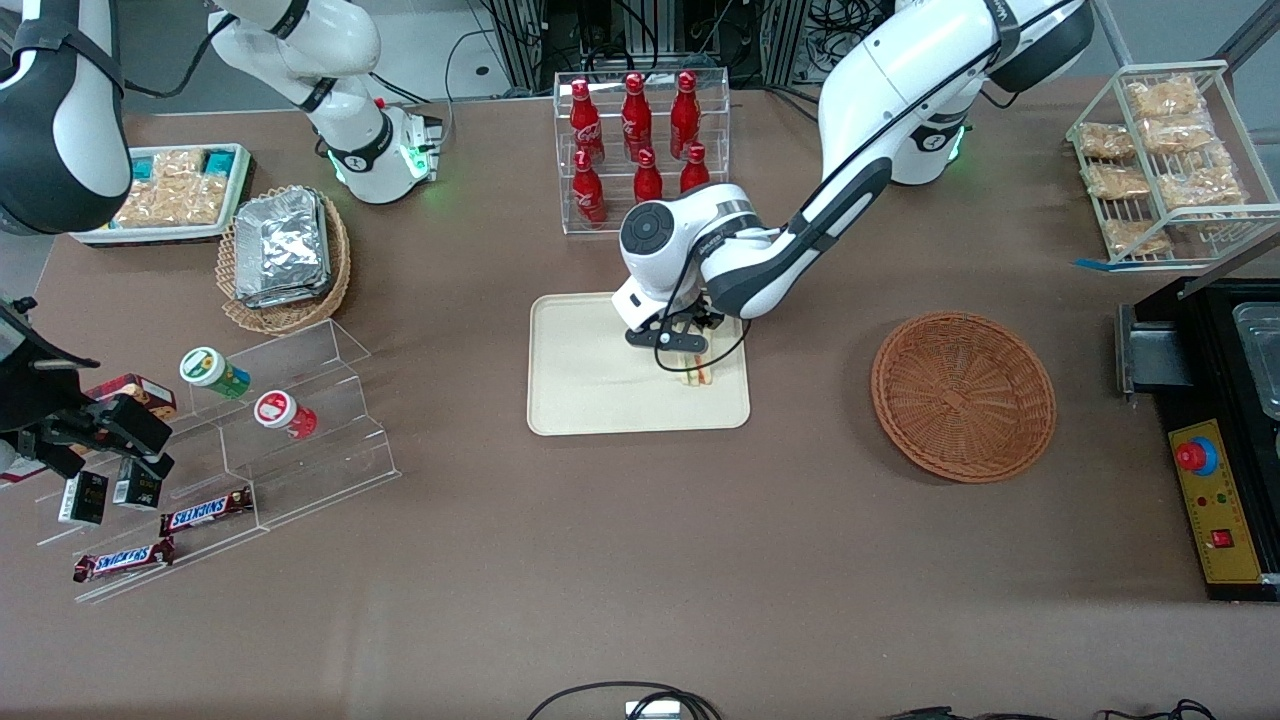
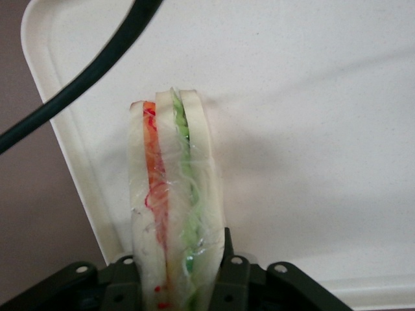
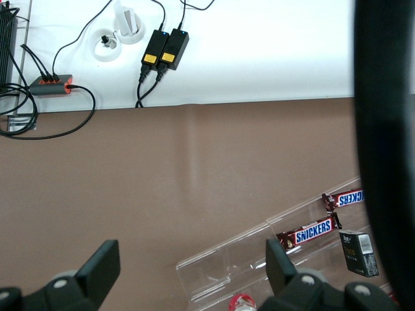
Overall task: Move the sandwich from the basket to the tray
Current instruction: 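Lower the sandwich onto the cream tray and open the left gripper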
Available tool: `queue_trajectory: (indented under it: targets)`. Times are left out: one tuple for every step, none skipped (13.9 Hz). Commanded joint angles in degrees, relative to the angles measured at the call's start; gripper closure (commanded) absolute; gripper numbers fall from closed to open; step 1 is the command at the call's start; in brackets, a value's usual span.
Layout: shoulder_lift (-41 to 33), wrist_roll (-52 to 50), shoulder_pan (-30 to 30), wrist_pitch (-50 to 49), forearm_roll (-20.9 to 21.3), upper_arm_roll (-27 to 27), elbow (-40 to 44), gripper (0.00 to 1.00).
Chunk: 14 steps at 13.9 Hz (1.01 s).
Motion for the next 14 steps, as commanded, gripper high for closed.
queue_trajectory:
  targets:
    - [0.13,-2.60,-1.06,-1.34,1.11,0.42,1.10,0.00]
    - [-0.22,-2.69,-0.98,-1.42,1.11,0.42,1.10,0.00]
    - [-0.48,-2.70,-0.89,-2.12,1.03,0.42,1.36,0.00]
    - [-0.92,-2.78,-0.63,-3.09,0.77,0.34,1.71,0.00]
    - [-1.45,-2.96,-0.63,-3.70,0.33,0.34,2.49,0.00]
    - [-1.80,-3.83,-0.28,-4.93,0.24,0.34,3.46,0.00]
    - [-2.07,-5.49,-0.19,-6.16,0.15,0.51,5.03,0.00]
    - [-1.90,-7.77,0.60,-7.22,0.06,0.60,7.14,0.00]
    - [-1.81,-9.97,1.65,-8.36,0.06,0.60,9.07,0.00]
    - [-1.98,-11.64,3.23,-9.50,0.06,0.51,10.66,0.00]
    - [-2.07,-12.70,4.72,-11.16,0.06,0.51,12.59,0.00]
    - [-2.07,-13.50,6.04,-14.31,0.06,0.51,15.22,0.00]
    - [-2.07,-13.85,6.75,-17.39,0.06,0.51,17.60,0.00]
    - [-2.07,-14.03,7.71,-19.86,0.15,0.51,19.36,0.00]
